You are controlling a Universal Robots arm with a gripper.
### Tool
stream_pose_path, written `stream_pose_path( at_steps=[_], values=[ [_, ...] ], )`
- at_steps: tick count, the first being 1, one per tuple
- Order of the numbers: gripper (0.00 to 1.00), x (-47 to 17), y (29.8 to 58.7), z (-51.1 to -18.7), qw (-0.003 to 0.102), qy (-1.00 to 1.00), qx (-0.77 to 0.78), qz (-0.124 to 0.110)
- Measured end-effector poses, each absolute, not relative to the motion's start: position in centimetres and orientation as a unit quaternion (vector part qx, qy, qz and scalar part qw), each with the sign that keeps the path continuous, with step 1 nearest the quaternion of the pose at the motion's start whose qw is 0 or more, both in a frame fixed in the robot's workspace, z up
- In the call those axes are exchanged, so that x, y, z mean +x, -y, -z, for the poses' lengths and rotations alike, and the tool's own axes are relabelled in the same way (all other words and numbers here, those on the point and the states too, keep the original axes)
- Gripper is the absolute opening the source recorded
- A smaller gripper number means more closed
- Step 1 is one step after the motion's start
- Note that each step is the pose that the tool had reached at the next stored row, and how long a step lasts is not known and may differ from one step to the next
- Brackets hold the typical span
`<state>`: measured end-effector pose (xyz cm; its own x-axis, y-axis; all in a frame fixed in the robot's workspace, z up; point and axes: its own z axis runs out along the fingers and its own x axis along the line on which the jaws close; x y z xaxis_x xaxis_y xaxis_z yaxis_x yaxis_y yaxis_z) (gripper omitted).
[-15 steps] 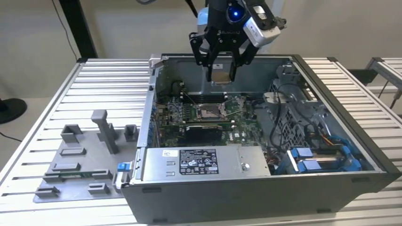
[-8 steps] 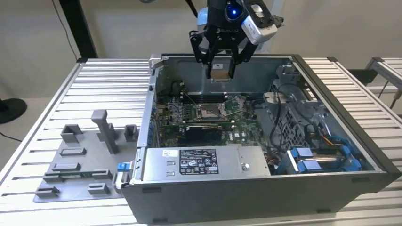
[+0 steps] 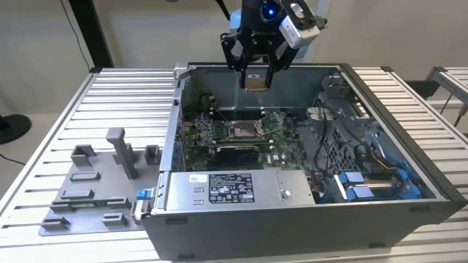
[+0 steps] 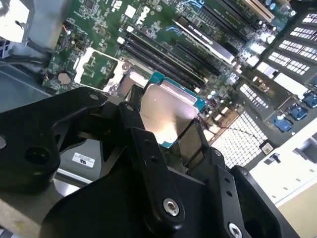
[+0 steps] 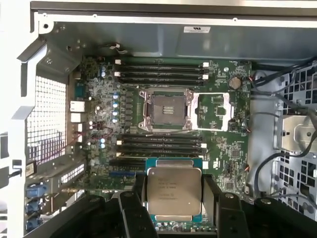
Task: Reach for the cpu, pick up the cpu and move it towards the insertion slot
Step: 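Pick up the cpu and move it towards the insertion slot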
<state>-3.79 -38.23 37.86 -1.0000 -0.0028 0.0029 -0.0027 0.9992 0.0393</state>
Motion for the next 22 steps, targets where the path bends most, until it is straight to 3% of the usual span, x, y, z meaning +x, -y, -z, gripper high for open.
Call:
stream_pose_path(
  at_steps=[22],
  values=[
    [0.00,-3.6,34.7,-37.5,0.001,1.000,-0.012,0.020]
  ],
)
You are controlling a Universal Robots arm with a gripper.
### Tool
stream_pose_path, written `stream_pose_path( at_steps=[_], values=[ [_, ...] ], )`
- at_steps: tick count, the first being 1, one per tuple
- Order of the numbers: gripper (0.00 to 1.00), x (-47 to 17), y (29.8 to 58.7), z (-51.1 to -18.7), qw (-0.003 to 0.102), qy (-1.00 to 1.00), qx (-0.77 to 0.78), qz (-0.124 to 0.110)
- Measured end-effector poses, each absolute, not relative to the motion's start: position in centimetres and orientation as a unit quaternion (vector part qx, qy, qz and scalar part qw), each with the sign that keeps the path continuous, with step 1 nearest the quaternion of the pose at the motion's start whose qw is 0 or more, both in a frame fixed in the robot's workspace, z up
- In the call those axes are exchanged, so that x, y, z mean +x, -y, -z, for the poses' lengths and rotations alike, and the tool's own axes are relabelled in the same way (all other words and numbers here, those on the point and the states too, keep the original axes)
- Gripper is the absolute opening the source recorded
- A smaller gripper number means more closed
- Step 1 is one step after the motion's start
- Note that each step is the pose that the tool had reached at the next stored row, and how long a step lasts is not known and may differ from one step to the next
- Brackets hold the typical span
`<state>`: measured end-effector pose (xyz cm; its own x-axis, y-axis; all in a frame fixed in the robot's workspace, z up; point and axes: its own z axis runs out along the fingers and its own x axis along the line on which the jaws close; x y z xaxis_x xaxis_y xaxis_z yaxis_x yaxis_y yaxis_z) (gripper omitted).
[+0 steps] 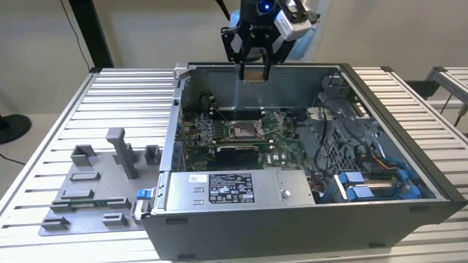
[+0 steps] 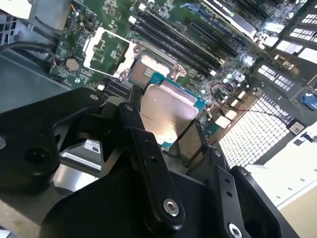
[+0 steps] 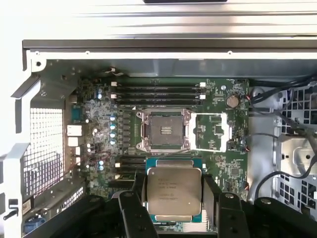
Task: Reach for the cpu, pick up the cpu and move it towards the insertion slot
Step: 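Pick up the cpu and move it towards the insertion slot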
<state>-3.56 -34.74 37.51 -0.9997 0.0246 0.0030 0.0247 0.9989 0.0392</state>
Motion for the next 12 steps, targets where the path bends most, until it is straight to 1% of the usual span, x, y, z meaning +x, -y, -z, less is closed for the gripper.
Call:
stream_pose_path(
  at_steps=[12],
  values=[
    [0.00,-3.5,33.1,-37.4,0.001,1.000,-0.021,0.020]
  ],
)
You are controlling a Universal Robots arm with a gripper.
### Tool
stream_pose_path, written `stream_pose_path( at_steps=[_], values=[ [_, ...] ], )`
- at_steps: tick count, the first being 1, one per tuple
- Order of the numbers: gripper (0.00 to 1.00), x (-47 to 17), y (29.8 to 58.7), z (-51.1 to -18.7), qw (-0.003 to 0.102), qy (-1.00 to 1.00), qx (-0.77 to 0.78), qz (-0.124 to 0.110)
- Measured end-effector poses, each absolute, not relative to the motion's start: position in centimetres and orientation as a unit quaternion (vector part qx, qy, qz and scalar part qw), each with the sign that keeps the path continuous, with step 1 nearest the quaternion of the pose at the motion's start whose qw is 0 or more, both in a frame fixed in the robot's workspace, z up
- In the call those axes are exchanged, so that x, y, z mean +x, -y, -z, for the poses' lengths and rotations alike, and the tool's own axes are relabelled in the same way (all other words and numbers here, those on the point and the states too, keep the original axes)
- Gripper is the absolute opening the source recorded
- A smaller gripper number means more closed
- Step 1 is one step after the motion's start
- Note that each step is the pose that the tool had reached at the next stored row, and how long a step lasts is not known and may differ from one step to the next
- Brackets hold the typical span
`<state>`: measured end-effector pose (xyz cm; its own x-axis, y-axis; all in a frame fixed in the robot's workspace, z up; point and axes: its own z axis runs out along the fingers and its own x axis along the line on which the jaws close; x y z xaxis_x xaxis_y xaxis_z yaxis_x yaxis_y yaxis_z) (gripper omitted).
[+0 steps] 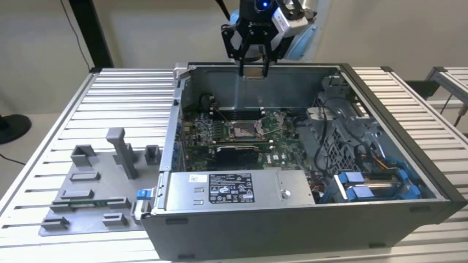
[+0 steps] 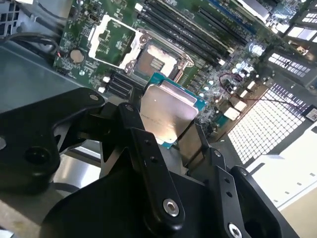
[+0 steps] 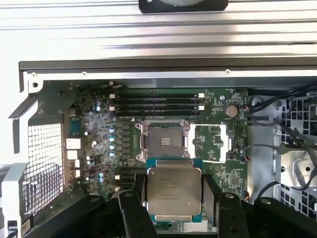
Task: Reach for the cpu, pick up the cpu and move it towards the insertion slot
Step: 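Pick up the cpu and move it towards the insertion slot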
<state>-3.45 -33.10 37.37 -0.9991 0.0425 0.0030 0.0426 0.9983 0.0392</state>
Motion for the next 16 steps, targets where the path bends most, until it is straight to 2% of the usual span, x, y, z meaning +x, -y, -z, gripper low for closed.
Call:
stream_pose_path(
  at_steps=[16],
  values=[
    [0.00,-3.46,32.64,-37.29,0.001,0.999,-0.043,0.020]
  ],
)
